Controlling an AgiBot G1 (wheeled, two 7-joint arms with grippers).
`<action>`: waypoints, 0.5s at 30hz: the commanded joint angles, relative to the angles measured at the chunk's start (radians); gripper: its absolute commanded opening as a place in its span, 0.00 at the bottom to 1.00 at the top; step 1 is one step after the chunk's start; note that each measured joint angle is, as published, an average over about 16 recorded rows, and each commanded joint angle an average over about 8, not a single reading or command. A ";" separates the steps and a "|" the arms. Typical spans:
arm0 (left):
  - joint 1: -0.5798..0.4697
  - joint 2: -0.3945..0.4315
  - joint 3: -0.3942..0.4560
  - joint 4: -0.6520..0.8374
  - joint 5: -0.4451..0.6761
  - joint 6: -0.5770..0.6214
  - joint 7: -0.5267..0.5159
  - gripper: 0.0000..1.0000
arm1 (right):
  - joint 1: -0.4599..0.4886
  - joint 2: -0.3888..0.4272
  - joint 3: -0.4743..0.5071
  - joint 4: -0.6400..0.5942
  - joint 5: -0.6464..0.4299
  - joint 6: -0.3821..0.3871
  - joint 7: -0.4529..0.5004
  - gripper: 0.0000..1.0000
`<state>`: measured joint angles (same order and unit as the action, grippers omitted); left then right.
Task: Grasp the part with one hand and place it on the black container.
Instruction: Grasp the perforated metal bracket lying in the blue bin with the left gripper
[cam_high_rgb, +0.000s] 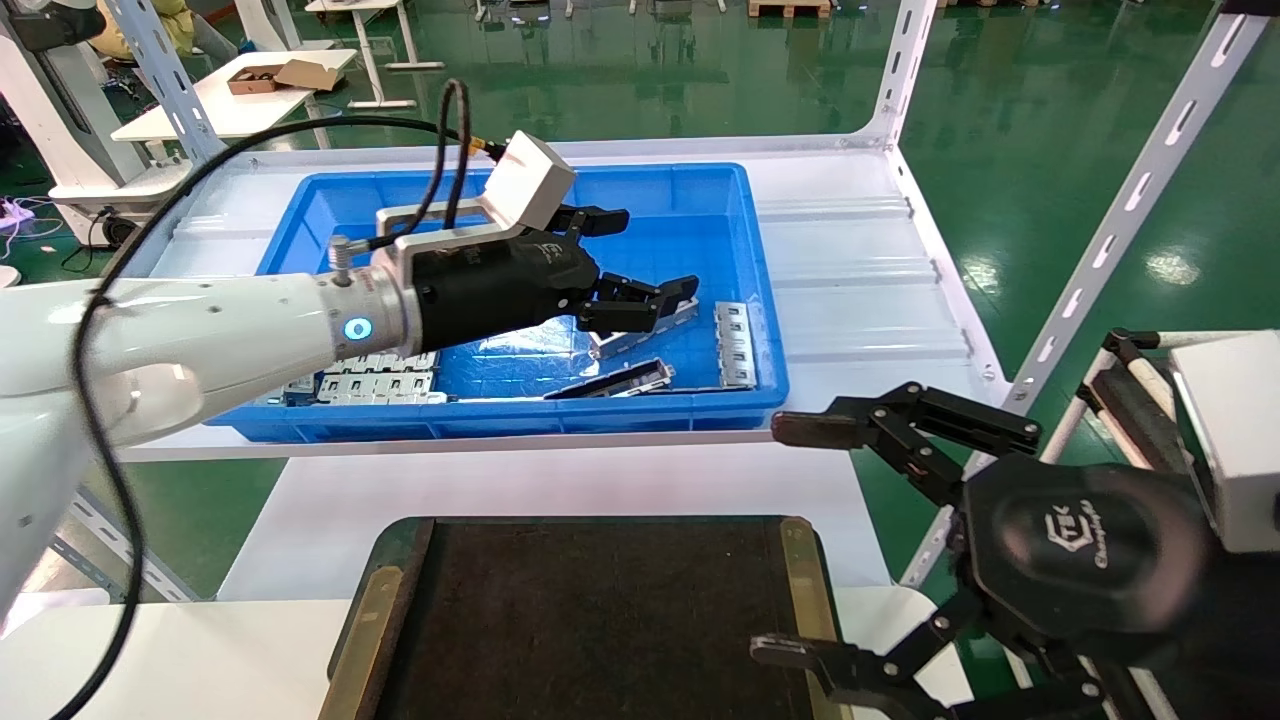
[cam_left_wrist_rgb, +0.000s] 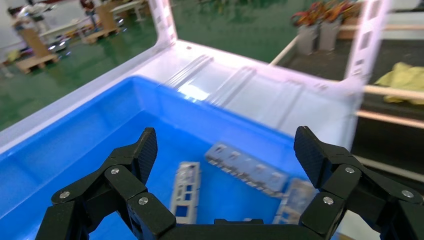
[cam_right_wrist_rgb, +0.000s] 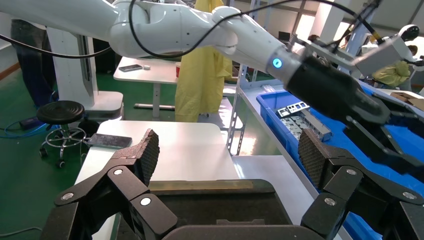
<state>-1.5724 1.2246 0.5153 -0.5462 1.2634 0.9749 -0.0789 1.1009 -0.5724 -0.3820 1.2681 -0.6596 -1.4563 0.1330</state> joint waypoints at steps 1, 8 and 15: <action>-0.023 0.032 0.003 0.067 0.012 -0.023 0.031 1.00 | 0.000 0.000 0.000 0.000 0.000 0.000 0.000 1.00; -0.071 0.102 0.007 0.242 0.024 -0.073 0.119 1.00 | 0.000 0.000 0.000 0.000 0.000 0.000 0.000 1.00; -0.084 0.131 0.021 0.327 0.014 -0.098 0.157 0.56 | 0.000 0.000 0.000 0.000 0.000 0.000 0.000 0.52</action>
<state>-1.6527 1.3519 0.5386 -0.2306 1.2759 0.8772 0.0706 1.1010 -0.5724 -0.3822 1.2681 -0.6595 -1.4563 0.1329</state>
